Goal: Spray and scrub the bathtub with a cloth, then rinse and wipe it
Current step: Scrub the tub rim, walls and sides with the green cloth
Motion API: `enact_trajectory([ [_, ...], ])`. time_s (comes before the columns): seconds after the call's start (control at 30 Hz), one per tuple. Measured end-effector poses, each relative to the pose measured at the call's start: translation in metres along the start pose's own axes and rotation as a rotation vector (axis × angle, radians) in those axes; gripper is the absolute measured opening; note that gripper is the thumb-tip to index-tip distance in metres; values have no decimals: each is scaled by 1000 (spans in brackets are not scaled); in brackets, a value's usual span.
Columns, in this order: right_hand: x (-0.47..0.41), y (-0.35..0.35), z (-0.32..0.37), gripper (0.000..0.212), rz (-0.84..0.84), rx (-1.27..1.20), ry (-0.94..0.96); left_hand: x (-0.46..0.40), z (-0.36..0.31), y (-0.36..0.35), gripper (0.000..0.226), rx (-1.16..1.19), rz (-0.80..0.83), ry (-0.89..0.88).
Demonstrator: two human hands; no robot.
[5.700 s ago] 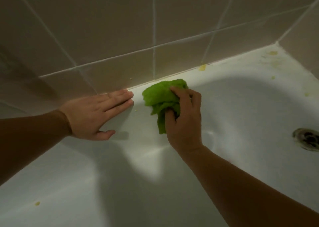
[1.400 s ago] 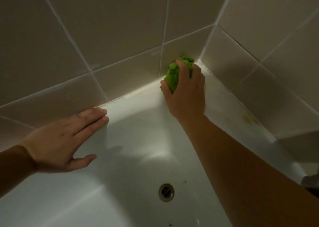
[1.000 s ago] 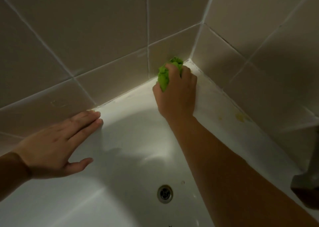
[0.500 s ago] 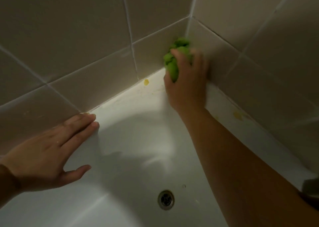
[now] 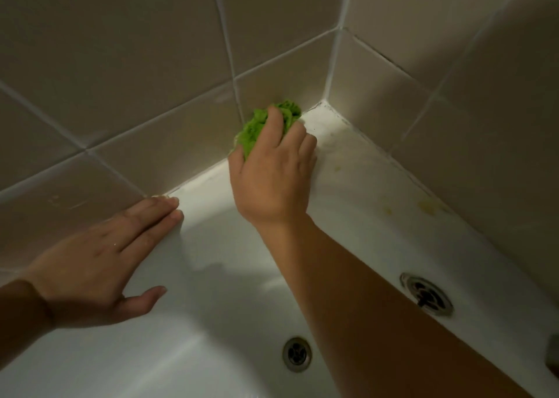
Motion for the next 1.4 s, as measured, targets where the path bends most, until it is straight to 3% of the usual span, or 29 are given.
enact_trajectory([
  [0.23,-35,1,-22,71,20,-6,-221,0,0,0,109,-3,37,12],
  [0.47,-8,-3,-8,56,-37,66,-7,-4,-1,1,107,7,52,8],
  [0.53,-29,2,-23,54,-114,85,-69,-4,0,0,107,-5,57,15],
  [0.67,-36,0,-27,61,-77,38,-227,-5,-2,-1,106,-13,60,16],
  [0.87,-5,-6,-10,60,-61,42,-4,-8,-2,-2,106,-21,62,17],
  [1.1,-37,3,-29,60,-46,35,-177,-9,-2,-2,104,-42,56,21],
  [1.3,-8,0,-13,57,-67,32,28,-16,-4,-2,102,-61,67,-5],
  [1.4,-29,8,-28,58,-129,109,15,-16,-4,-1,102,-65,61,-5],
])
Point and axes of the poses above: each hand's wrist, its own x-axis away from the middle knuckle, its own y-axis out of the back of the hand, z = x × y, the point moved 6 cm from there along -x, towards the middle knuckle, and after that the axes turned 12 degrees about -x, right-handed, at the moved point
